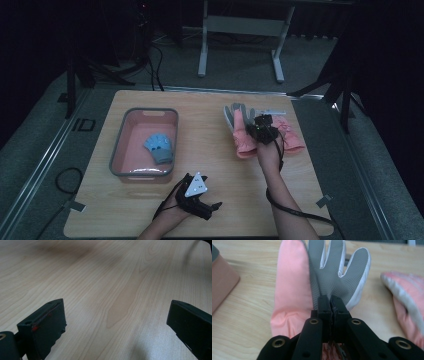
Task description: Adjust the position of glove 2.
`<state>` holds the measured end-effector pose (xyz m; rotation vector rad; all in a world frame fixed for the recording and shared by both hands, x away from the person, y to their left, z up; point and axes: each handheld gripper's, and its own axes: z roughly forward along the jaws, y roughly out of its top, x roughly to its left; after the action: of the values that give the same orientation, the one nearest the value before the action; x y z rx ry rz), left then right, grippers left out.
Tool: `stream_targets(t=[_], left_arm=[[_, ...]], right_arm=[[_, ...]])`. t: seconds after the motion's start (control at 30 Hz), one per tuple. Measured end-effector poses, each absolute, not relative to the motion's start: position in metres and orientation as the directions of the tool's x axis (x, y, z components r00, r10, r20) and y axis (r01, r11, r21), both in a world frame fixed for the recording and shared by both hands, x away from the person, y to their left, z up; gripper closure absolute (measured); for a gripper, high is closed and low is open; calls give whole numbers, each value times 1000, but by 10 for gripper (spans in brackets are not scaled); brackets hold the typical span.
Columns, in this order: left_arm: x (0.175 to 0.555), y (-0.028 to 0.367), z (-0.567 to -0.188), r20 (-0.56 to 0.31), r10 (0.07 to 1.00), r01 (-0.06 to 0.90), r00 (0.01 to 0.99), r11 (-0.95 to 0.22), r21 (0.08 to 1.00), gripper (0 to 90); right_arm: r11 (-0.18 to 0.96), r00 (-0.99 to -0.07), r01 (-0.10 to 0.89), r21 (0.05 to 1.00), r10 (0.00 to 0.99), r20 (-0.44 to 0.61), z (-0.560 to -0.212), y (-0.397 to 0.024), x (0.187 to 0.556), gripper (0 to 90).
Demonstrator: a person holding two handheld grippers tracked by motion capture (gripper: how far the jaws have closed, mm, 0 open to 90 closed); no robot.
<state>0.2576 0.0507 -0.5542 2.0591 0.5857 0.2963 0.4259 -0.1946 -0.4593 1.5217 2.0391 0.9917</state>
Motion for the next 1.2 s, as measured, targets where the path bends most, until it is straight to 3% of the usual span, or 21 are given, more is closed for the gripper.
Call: stream_targets(t=[0.37, 0.93, 1.2], left_arm=[[253, 47, -555, 2, 503, 260, 864, -449, 855, 24], [252, 48, -555, 5, 504, 257, 864, -449, 856, 24], [250, 48, -556, 7, 493, 251, 870, -453, 855, 24]], right_arm=[[59, -255, 689, 723, 953, 165, -481, -177, 389, 873], [34, -209, 735, 677, 961, 179, -514, -150, 380, 866], [53, -230, 736, 675, 957, 176, -519, -150, 380, 739]])
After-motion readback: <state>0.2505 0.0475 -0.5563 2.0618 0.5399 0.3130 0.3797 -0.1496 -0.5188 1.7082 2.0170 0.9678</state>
